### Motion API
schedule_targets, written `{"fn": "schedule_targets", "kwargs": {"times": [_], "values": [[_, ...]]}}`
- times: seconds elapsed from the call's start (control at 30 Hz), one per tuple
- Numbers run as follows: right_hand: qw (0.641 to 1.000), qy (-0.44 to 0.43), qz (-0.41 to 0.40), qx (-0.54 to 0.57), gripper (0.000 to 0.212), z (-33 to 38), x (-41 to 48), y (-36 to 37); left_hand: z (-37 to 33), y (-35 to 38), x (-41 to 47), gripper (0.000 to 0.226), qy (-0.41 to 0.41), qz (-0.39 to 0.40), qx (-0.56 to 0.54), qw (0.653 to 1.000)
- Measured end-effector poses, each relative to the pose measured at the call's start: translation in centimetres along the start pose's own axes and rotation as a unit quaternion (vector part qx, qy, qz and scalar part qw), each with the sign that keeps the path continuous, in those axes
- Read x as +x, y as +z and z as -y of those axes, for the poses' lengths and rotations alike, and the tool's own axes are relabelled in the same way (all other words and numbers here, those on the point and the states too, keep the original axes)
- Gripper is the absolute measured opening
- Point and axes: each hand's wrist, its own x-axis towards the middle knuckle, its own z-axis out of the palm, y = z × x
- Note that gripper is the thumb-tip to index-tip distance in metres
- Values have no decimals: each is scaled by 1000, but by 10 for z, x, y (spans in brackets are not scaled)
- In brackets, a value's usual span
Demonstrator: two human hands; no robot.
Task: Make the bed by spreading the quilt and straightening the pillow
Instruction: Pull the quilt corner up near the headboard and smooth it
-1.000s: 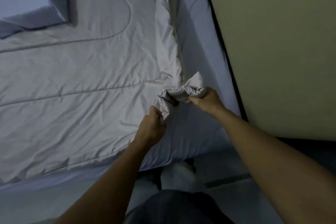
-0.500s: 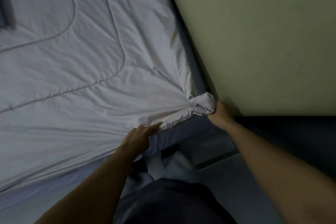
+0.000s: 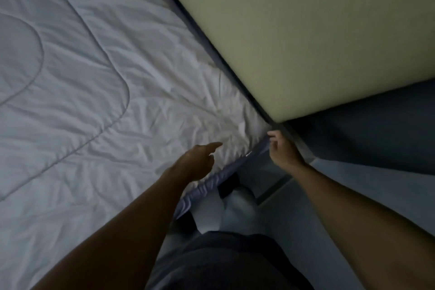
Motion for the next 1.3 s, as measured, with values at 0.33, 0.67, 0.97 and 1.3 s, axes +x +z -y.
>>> {"fn": "schedule_targets", "kwargs": {"times": [0.33,0.67,0.97,1.3], "values": [[973,94,-104,185,34,-1,-15,85,36,-21,61,42,147,5,58,987],[870,142,-316,350,57,-8,93,140,58,-73,247,53,189,-171,150,955],[895,109,-313,297,25,-38,118,147,47,-87,297,22,123,-253,225,933],[845,154,-338,385,23,-51,137,136,37,-88,307,27,169,-250,259,917]]}}
